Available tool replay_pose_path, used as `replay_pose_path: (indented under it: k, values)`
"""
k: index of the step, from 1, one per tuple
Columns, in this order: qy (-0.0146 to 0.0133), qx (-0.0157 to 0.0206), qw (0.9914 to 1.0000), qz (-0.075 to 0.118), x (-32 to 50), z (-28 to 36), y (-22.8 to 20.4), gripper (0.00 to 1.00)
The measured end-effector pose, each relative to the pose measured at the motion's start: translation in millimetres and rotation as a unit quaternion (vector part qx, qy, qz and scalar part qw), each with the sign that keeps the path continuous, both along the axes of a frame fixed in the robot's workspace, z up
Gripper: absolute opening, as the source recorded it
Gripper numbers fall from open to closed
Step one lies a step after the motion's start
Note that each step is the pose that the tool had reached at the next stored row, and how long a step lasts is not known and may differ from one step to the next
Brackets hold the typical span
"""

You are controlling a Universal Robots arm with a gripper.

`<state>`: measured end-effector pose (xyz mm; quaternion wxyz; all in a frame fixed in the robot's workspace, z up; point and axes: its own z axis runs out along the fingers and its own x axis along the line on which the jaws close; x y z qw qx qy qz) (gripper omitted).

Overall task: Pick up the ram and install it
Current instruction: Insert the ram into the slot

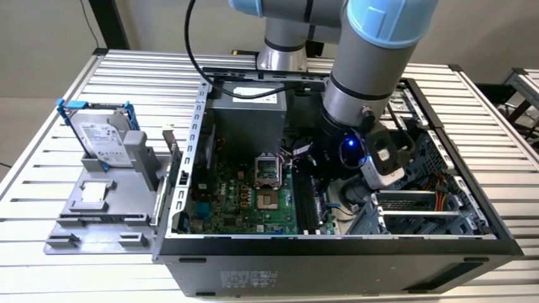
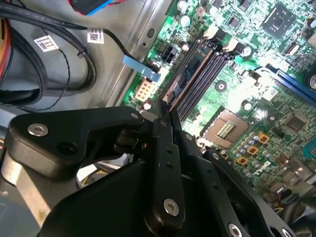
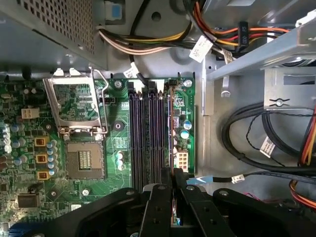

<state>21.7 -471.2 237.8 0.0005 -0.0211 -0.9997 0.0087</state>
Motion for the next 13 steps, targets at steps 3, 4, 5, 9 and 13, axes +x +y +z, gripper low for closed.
replay_pose_path:
  k: [3, 4, 5, 9, 13]
  values:
    - [0.0003, -0.0004, 1.0, 0.0, 0.0, -2.4, -0.3, 0.0]
    - [0.0004, -0.0006, 1.0, 0.0, 0.0, -3.3, -0.3, 0.0]
    - [0.0005, -0.0011, 1.0, 0.001, 0.0, -4.5, -0.3, 0.0]
    - [0.0008, -0.002, 0.99999, 0.003, -1.1, -8.0, -0.3, 0.0]
    - [0.0009, -0.0032, 0.99997, 0.007, -2.0, -9.8, -0.4, 0.0]
